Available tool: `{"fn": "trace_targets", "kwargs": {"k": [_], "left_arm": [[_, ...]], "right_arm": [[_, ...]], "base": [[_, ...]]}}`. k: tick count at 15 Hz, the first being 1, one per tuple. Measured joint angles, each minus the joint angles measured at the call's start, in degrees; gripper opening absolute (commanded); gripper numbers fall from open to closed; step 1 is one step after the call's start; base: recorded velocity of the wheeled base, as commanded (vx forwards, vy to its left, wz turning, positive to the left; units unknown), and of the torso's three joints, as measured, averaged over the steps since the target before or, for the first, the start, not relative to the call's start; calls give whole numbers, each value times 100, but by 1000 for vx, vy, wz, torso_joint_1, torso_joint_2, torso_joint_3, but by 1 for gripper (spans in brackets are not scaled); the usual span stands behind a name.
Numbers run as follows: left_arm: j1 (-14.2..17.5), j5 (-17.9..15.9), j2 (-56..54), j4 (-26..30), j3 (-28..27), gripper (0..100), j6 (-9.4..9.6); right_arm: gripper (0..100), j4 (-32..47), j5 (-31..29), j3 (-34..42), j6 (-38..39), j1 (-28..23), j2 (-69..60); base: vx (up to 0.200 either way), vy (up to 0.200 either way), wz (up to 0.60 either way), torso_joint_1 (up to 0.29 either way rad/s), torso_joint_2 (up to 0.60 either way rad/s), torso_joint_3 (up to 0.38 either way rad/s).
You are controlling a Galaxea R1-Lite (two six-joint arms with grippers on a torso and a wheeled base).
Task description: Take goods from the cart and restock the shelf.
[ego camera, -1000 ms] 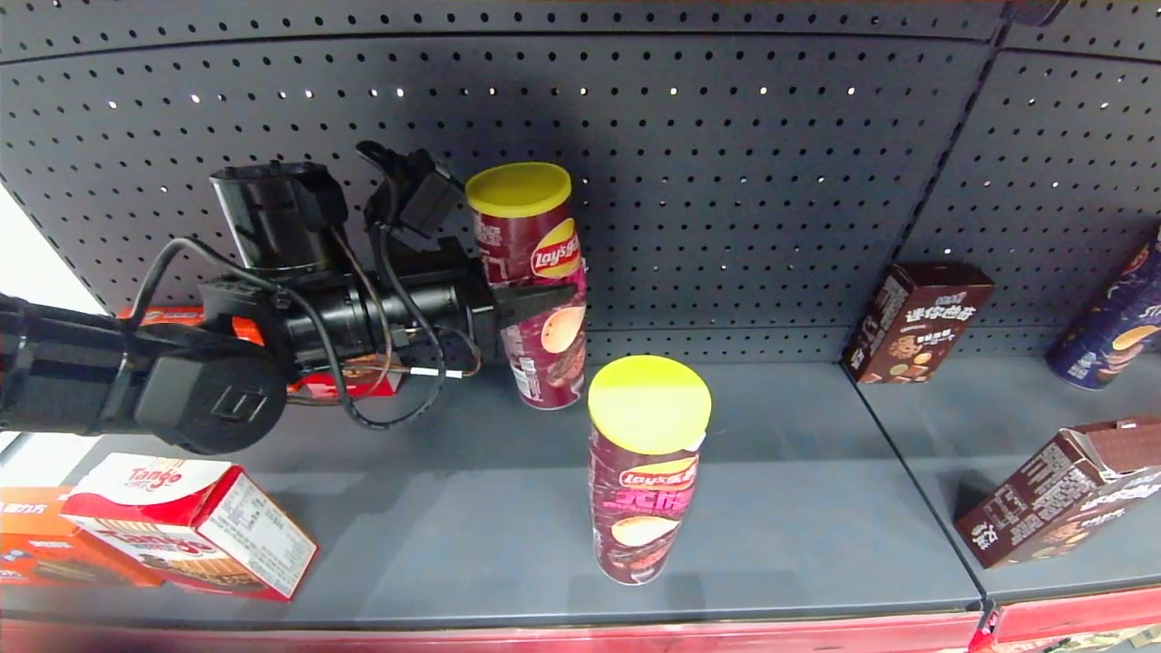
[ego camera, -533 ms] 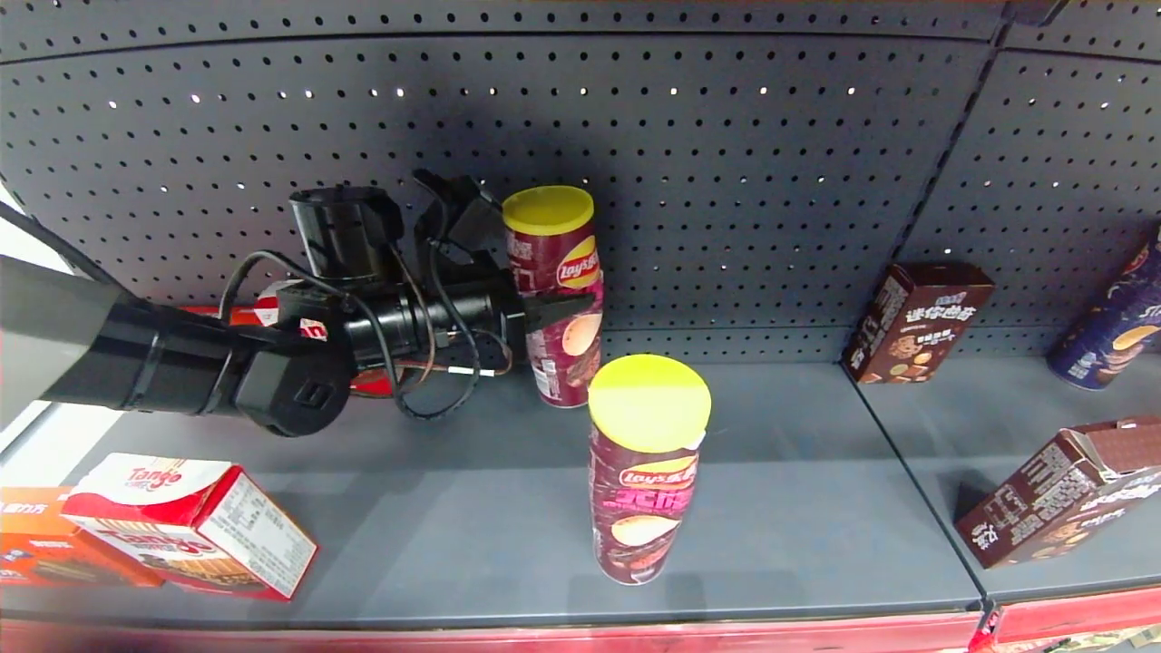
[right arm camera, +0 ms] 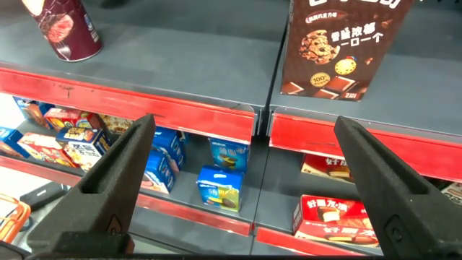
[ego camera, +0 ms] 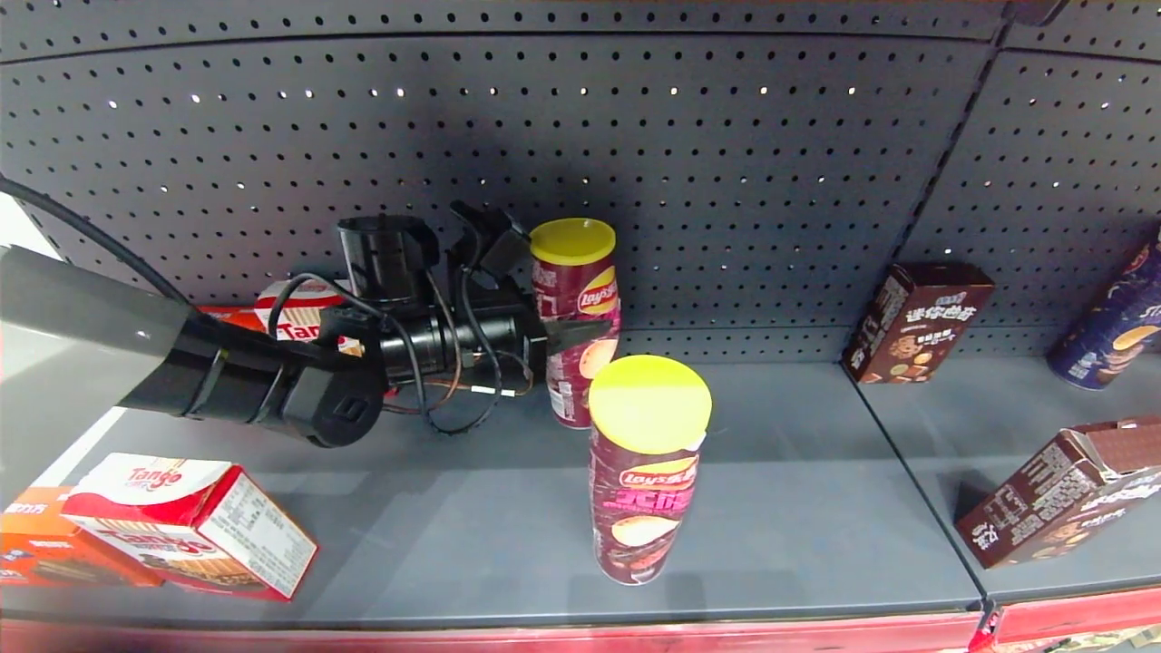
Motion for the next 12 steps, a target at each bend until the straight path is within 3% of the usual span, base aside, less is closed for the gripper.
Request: {"fn": "trace_targets", "kwargs": {"k": [3,9,10,12], "left_arm": [[22,-2,80,17,10,0,112],[35,9,285,-39,-111,0,137],[28,9,317,-39,-141,100,154],[20,41,354,-35,-158,100,196]], "right_arm": [[100,0,0,0,0,0,0],[100,5,-2,0,6,2,2],[100,7,-2,0,6,0,2],[100,7,0,0,4,0,2]], "base": [[0,0,0,0,0,0],[0,0,0,0,0,0],[0,0,0,0,0,0],[0,0,0,0,0,0]]}}
